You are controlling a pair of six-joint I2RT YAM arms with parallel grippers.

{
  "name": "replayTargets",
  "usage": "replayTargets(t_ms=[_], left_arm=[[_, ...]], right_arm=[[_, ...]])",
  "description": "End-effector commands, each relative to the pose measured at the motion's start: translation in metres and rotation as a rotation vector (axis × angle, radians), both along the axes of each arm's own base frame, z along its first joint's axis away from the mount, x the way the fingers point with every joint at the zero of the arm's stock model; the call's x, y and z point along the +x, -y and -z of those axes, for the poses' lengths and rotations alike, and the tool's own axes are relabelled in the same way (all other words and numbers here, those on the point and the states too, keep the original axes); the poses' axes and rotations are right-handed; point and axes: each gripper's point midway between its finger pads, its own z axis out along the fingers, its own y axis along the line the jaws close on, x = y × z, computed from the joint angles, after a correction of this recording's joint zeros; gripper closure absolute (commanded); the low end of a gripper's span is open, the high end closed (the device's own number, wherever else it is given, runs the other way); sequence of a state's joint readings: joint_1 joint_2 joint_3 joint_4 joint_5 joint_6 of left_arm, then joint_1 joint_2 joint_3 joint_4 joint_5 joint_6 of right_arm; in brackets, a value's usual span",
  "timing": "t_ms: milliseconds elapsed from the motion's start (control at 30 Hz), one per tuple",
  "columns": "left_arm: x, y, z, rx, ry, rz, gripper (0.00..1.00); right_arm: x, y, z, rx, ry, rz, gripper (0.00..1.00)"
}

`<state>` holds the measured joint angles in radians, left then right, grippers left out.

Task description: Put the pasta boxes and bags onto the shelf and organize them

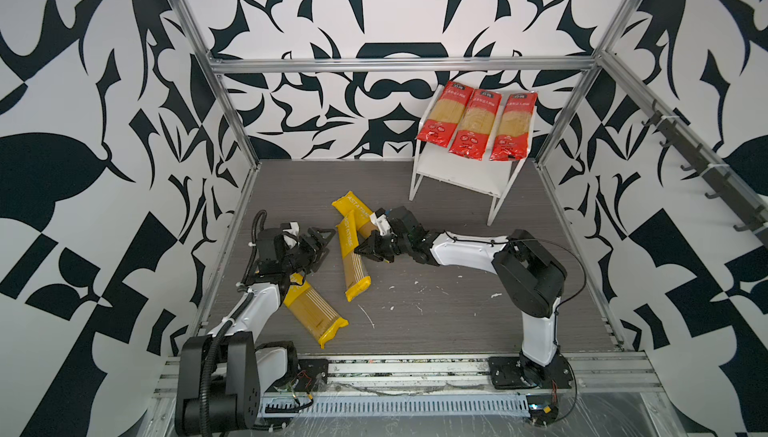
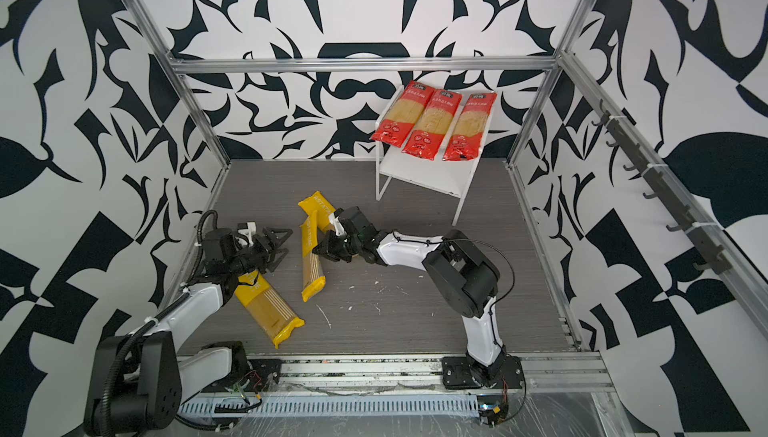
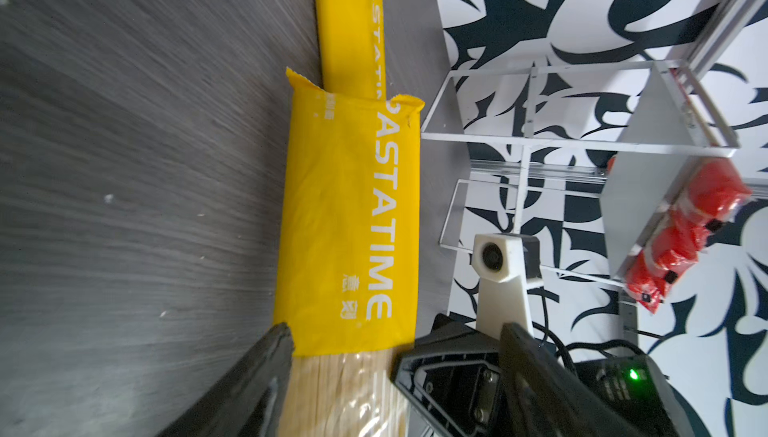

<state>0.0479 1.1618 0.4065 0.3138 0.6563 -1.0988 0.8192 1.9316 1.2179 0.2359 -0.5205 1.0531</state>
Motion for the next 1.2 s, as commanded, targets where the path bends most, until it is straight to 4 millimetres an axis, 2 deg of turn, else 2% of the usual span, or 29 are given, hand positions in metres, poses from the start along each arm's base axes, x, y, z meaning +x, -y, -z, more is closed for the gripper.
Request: replayTargets(t_ms=[0, 233, 300, 333, 367, 467, 600, 733, 867, 1100, 1167], left_arm=[[0.009, 0.005, -0.017, -0.101, 0.068, 0.004, 0.16], [0.017, 0.014, -0.037, -0.194, 0.131, 0.017, 0.02], [0.017, 0.02, -0.042, -0.195, 0.151, 0.035, 0.01], [0.019, 0.022, -0.035, -0.196, 0.128, 0.039, 0.01], [0.02, 0.024, -0.035, -0.199, 0.132, 0.043, 0.01], [0.023, 0.028, -0.044, -0.229, 0.162, 0.05, 0.01], [0.026, 0.034, -0.058, -0.246, 0.202, 0.07, 0.03], [0.026, 0.036, -0.068, -0.277, 0.23, 0.076, 0.06], [0.025, 0.039, -0.076, -0.308, 0.253, 0.092, 0.14], [0.021, 0.041, -0.076, -0.313, 0.251, 0.113, 0.42], [0.02, 0.041, -0.076, -0.314, 0.25, 0.113, 0.46]], right_arm=[[0.007, -0.008, -0.103, 0.225, 0.178, -0.01, 1.0], [0.004, -0.004, -0.151, 0.345, 0.205, 0.022, 1.0], [0.003, -0.005, -0.167, 0.395, 0.198, 0.029, 1.0], [0.002, -0.005, -0.175, 0.42, 0.196, 0.029, 1.0], [-0.001, -0.006, -0.181, 0.437, 0.195, 0.024, 1.0], [-0.012, -0.01, -0.192, 0.453, 0.188, 0.005, 1.0], [-0.025, -0.011, -0.196, 0.462, 0.168, -0.009, 1.0], [-0.031, -0.005, -0.188, 0.461, 0.135, -0.004, 1.0], [-0.035, 0.0, -0.176, 0.442, 0.112, -0.004, 1.0], [-0.033, 0.008, -0.166, 0.426, 0.096, 0.015, 1.0], [-0.034, 0.008, -0.164, 0.425, 0.091, 0.014, 1.0]])
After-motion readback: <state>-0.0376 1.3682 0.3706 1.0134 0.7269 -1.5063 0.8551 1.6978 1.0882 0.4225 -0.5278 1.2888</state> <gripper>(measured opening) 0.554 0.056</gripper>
